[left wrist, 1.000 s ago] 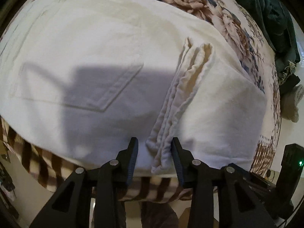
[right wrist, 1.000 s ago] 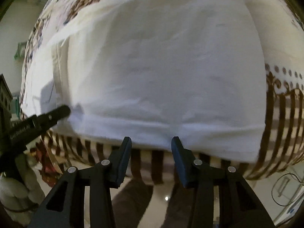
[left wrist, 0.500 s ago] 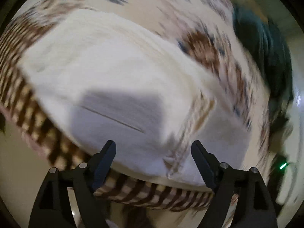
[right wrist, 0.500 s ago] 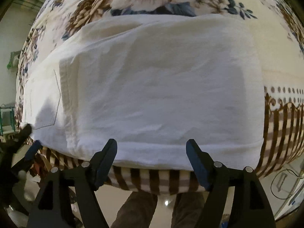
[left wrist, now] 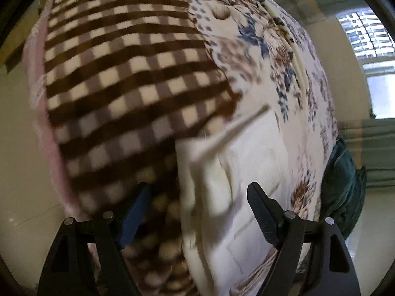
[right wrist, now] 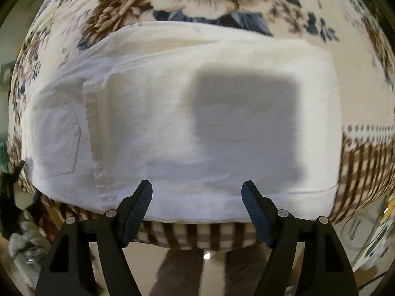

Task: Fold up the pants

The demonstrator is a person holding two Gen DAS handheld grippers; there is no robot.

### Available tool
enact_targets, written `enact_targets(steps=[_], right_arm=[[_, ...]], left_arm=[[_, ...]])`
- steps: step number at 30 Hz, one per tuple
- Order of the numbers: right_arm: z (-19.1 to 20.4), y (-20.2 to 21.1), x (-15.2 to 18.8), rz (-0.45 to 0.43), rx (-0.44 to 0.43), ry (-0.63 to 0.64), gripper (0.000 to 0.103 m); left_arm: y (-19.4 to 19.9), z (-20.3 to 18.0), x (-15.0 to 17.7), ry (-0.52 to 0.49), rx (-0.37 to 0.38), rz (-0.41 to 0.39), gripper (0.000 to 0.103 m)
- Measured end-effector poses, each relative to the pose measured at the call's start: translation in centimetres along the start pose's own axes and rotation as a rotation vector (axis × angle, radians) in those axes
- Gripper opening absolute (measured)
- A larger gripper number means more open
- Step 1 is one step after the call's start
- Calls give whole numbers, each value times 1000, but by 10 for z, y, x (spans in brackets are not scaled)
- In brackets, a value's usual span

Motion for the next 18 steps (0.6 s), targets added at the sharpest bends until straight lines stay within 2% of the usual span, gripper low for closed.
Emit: enact_targets(steps=[1, 3, 6, 12, 15, 18], right_arm=[[1, -2, 0, 8, -8, -13, 77], [6, -6, 3, 24, -17, -33, 77], [12, -10, 9, 37, -9, -25, 77], [22, -12, 15, 39, -4, -25, 77], [24, -13, 17, 36, 2, -31, 77], [21, -12, 15, 30, 2, -34, 77]], left_arm=[[0, 2, -3, -5, 15, -19, 72], [3, 2, -10, -27, 39, -69, 25], [12, -5, -14, -81, 62, -125, 18], [18, -25, -11, -185, 128, -156, 17], [5, -15, -14, -136, 157, -115, 28], [-7, 2, -20, -67, 166, -91, 28]])
Point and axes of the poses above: each gripper's, at about its wrist camera, not at the fingertips, and y roughly against the way its jaws point, z to its left, x to its underside, the point moved 1 cm from there along -y, roughly the way its jaws point, and after that the axes turned 10 degrees about -y, right-handed, at the moved point
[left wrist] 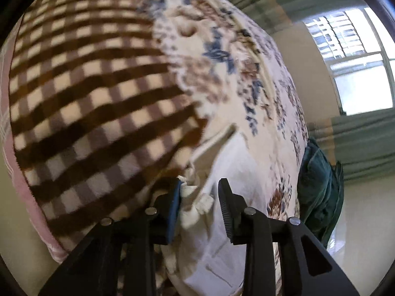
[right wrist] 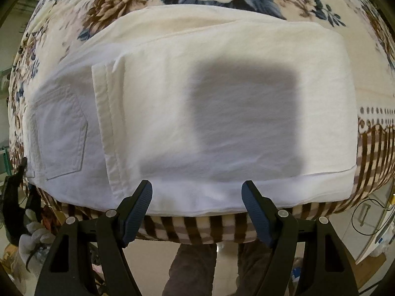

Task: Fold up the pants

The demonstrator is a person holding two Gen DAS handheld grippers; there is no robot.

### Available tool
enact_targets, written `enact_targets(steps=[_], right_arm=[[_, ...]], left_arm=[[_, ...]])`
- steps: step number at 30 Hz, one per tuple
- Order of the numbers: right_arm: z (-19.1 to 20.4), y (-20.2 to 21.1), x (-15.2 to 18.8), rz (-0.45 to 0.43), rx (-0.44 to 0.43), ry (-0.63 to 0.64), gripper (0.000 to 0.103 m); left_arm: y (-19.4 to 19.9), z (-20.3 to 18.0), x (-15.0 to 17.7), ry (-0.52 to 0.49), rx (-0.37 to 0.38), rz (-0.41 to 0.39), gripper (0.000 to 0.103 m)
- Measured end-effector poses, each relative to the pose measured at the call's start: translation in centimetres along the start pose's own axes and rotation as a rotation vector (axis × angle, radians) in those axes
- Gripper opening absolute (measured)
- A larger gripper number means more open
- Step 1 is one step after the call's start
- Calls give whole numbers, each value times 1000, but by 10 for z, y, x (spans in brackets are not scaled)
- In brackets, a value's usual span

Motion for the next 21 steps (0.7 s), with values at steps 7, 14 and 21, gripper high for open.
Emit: enact_targets(steps=[7, 14, 21], right_arm=[[-20, 5, -11, 7, -2, -17, 77], [-34, 8, -11, -2, -21, -32, 77], [-57, 18, -14, -45, -84, -62, 77]], left_arm=[[-3, 13, 3, 11, -10, 30, 30], [15, -29, 10, -183, -45, -59, 14], [59, -120, 28, -380, 66, -117, 13]])
Point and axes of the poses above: each gripper's, at about its wrist camera, not at the fingertips, and y roughly against the way its jaws point, z to its left, x to its underside, the point moved 1 cm from there along -y, roughly the way its jaws point, and after that the axes turned 10 degrees about -y, right-handed, at the moved point
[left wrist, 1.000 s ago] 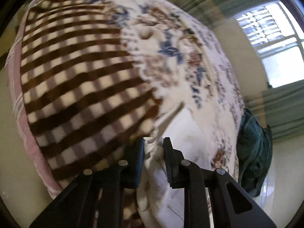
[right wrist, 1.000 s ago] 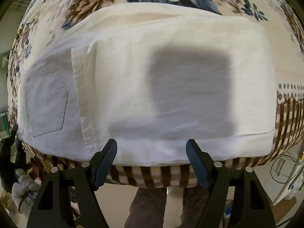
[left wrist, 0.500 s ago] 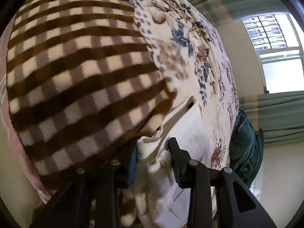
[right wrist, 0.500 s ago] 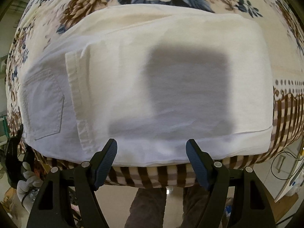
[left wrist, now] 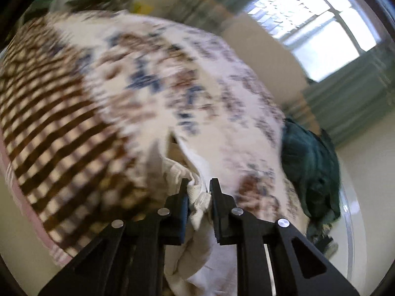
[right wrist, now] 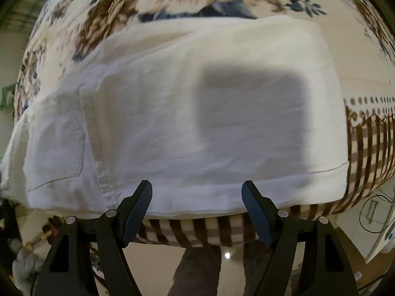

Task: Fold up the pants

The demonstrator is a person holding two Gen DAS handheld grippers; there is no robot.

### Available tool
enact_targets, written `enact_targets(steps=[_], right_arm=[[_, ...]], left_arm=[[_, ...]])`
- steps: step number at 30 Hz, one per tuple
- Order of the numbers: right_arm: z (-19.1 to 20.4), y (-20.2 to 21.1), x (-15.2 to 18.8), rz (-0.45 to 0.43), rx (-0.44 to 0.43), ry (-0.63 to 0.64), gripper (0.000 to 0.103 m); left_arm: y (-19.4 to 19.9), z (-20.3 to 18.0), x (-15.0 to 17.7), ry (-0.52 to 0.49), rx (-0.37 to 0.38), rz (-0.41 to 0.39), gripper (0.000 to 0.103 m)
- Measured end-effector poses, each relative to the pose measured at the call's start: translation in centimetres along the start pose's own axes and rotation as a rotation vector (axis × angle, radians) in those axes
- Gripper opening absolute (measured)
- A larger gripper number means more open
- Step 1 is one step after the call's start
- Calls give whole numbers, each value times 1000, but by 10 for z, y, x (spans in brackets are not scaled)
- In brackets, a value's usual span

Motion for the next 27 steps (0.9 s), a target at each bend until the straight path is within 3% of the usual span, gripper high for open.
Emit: enact_targets(steps=[7, 10, 12, 16, 19, 22, 23, 25, 26, 27], right_arm=[[-55, 30, -13, -34, -105, -53, 77], [-90, 47, -18, -54, -128, -64, 77], [-115, 57, -31, -66, -123, -73, 77], [-170, 72, -43, -89, -115, -121, 77], [-206, 86, -51, -107, -122, -142, 77], [-224, 95, -62, -103, -193, -129, 77], [-223, 95, -66, -93, -226, -120, 77], [-209, 89, -77, -69, -288, -87, 79], [-199, 84, -81, -59, -302, -70, 82], [-181, 72, -86, -30, -308, -41, 82]], left_arm=[[18, -126, 9, -187, 156, 26, 13], [13, -190, 41, -253, 247, 93, 13], [7, -219, 65, -276, 290, 145, 8], [-20, -284, 129, -380, 371, 283, 5], [-43, -322, 170, -458, 370, 430, 6], [-54, -328, 181, -474, 287, 509, 8], [-57, -324, 181, -473, 239, 515, 16], [-61, -312, 178, -493, 103, 507, 47], [-67, -303, 173, -505, 29, 504, 82], [-72, -294, 171, -512, -22, 505, 93]])
Point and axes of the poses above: each gripper's, at about its wrist camera, not at the fingertips, and y roughly against the way its jaws point, z to its left, x to its underside, the point moved 1 cm from there along -y, roughly the way its jaws point, and after that the axes turned 10 degrees about -y, right-handed, at the moved point
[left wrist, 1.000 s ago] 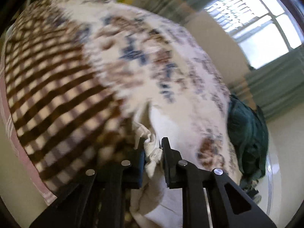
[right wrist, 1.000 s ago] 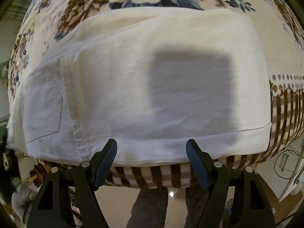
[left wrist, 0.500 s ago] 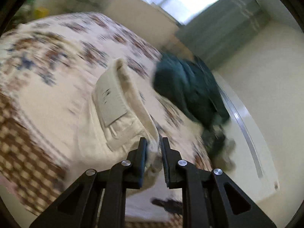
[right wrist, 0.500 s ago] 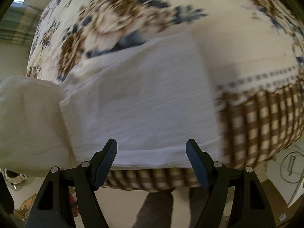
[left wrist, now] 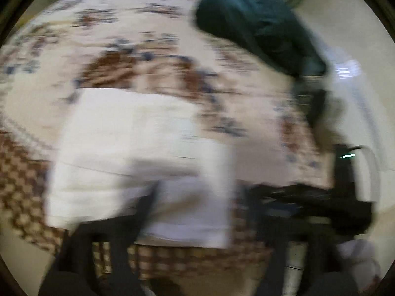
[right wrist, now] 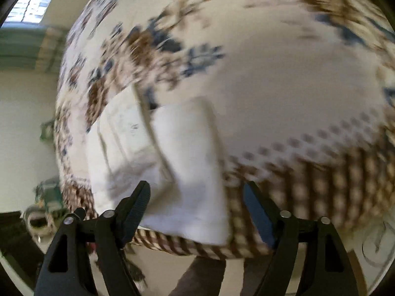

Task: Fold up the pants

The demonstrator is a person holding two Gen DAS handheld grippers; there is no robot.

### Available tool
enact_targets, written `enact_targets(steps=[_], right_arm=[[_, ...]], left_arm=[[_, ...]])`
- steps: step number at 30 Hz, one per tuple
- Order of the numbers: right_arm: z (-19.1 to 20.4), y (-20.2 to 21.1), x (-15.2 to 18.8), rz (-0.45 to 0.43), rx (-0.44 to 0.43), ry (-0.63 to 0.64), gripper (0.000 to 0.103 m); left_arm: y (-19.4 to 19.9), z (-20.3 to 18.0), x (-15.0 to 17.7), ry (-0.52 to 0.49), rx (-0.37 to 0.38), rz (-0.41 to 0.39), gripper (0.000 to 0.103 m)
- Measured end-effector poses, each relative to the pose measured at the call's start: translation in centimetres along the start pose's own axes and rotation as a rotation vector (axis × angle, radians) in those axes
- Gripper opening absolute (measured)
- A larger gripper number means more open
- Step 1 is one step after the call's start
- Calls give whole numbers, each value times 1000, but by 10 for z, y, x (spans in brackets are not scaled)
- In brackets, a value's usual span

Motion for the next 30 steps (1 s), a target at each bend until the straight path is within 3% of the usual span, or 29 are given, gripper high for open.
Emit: enact_targets(steps=[5, 8, 12, 14, 20, 22, 23, 24, 26, 30], right_arm=[[25, -84, -11, 205, -51, -15, 84], [31, -104, -12, 173, -5, -46, 85], [51, -90, -4, 74, -3, -20, 82], [57, -81, 3, 40, -30, -19, 82], [49, -106, 7, 68, -44, -92, 84], [49, -102, 3, 49, -78, -121, 77], [54, -99, 3, 35, -73, -103, 64], [57, -97, 4, 27, -42, -76, 57], [63, -95, 11, 35, -29, -38, 56], [49, -99, 25, 147, -99, -151, 56]], left_arm=[[-12, 59, 3, 41, -286, 59, 93], [-18, 90, 8, 72, -357, 89, 93], [-19, 114, 11, 102, -416, 106, 93], [-20, 124, 14, 123, -415, 117, 93], [-19, 131, 17, 134, -411, 143, 93], [-20, 133, 17, 140, -405, 148, 93], [-20, 135, 17, 140, -407, 149, 93], [-21, 136, 16, 143, -405, 149, 93], [-21, 137, 16, 149, -398, 151, 93], [-19, 139, 14, 146, -397, 152, 93]])
Point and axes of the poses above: each gripper's, at about its wrist camera, not at the fingertips, and y roughly against the way its jaws point, z to its left, x to its underside, the point moved 1 cm from there along -y, roughly the way its jaws point, and after that the axes turned 10 degrees about -y, right-handed, at the moved point
